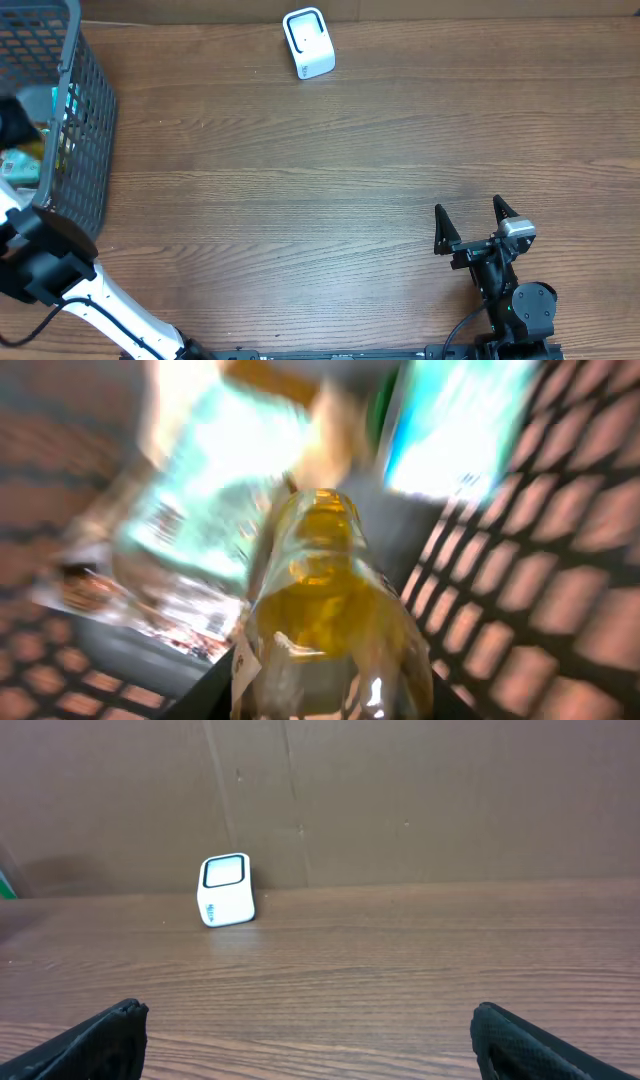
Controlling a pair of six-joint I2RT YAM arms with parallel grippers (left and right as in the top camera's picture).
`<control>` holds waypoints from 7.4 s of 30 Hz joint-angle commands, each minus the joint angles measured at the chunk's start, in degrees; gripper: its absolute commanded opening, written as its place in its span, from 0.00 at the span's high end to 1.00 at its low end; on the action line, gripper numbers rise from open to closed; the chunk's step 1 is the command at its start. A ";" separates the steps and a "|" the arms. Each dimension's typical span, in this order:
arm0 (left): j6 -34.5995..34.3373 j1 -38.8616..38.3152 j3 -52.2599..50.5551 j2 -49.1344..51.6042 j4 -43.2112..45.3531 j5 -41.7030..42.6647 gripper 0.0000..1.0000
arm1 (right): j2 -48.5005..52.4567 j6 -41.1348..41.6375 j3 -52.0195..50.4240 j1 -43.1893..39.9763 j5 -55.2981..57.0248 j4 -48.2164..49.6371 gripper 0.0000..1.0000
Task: Scan the item barcode
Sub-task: 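Carry the yellow bottle with the left gripper toward the white scanner, then set the yellow bottle upright on the table and release it, then reach the left gripper into the basket and grasp the green-lidded jar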
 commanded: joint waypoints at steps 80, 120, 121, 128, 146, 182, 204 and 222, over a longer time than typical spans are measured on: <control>-58.34 -86.64 9.40 15.50 -0.02 -17.16 0.83 | -0.42 -0.24 -0.61 -0.37 0.09 0.15 0.00; -21.90 -57.77 40.17 0.55 1.92 -15.78 0.01 | -0.42 -0.22 -0.61 -0.37 0.09 0.15 0.00; -21.51 -55.71 40.17 -0.52 1.88 -15.74 0.00 | -0.42 -0.22 -0.61 -0.37 0.09 0.17 0.00; -17.73 -30.01 40.17 -6.45 0.17 -15.17 0.00 | -0.42 -0.22 -0.61 -0.37 0.09 0.15 0.00; -8.68 -1.86 16.65 -5.38 7.34 -4.74 0.00 | -0.42 -0.22 -0.61 -0.37 0.09 0.17 0.00; 0.83 -3.50 -19.69 0.20 33.46 13.29 0.00 | -0.42 -0.22 -0.61 -0.37 0.09 0.17 0.00; 0.83 -4.28 -19.98 6.64 33.51 10.40 0.24 | -0.42 -0.22 -0.61 -0.37 0.09 0.15 0.00; 0.81 -4.76 -18.97 5.35 34.80 7.65 0.47 | -0.42 -0.22 -0.61 -0.37 0.09 0.17 0.00</control>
